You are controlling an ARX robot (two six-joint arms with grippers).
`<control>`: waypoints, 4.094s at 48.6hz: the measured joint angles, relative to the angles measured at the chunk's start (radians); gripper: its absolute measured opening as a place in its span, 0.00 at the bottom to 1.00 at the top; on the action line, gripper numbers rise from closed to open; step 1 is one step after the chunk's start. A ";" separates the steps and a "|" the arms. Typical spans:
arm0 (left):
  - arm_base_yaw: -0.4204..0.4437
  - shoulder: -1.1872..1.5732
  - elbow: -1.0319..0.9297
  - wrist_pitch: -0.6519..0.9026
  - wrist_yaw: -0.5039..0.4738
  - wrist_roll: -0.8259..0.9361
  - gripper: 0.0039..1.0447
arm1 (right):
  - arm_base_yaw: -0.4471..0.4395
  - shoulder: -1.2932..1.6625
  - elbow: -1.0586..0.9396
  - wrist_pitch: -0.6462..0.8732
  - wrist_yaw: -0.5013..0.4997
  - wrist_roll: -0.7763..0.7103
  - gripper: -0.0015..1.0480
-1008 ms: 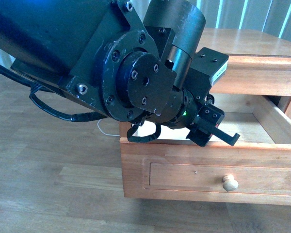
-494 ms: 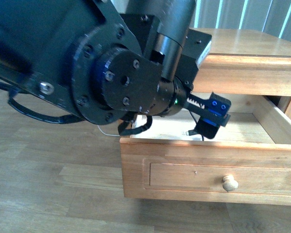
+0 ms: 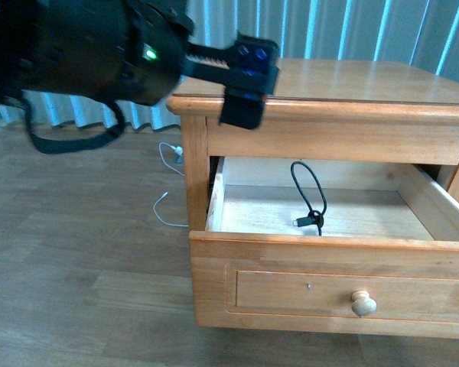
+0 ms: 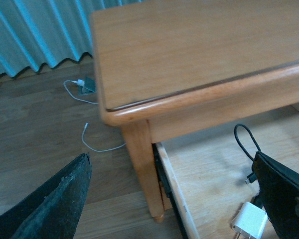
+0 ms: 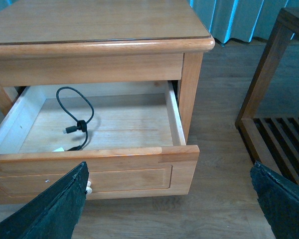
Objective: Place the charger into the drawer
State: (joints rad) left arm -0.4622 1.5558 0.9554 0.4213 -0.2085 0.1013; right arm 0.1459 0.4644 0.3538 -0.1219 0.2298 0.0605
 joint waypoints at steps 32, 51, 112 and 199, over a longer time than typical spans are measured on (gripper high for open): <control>0.144 -1.004 -0.474 -0.415 -0.149 -0.130 0.95 | 0.000 0.000 0.000 0.000 0.000 0.000 0.92; 0.143 -1.109 -0.525 -0.494 -0.157 -0.193 0.95 | 0.000 0.000 0.000 0.000 0.000 0.000 0.92; 0.459 -1.490 -0.883 -0.434 0.207 -0.109 0.04 | 0.000 0.000 0.000 0.000 0.000 0.000 0.92; 0.459 -1.554 -0.943 -0.427 0.208 -0.106 0.95 | 0.134 0.566 0.154 0.034 -0.095 -0.056 0.92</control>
State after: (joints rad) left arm -0.0029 0.0017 0.0124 -0.0059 -0.0002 -0.0048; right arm 0.2802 1.0309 0.5076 -0.0879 0.1349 0.0044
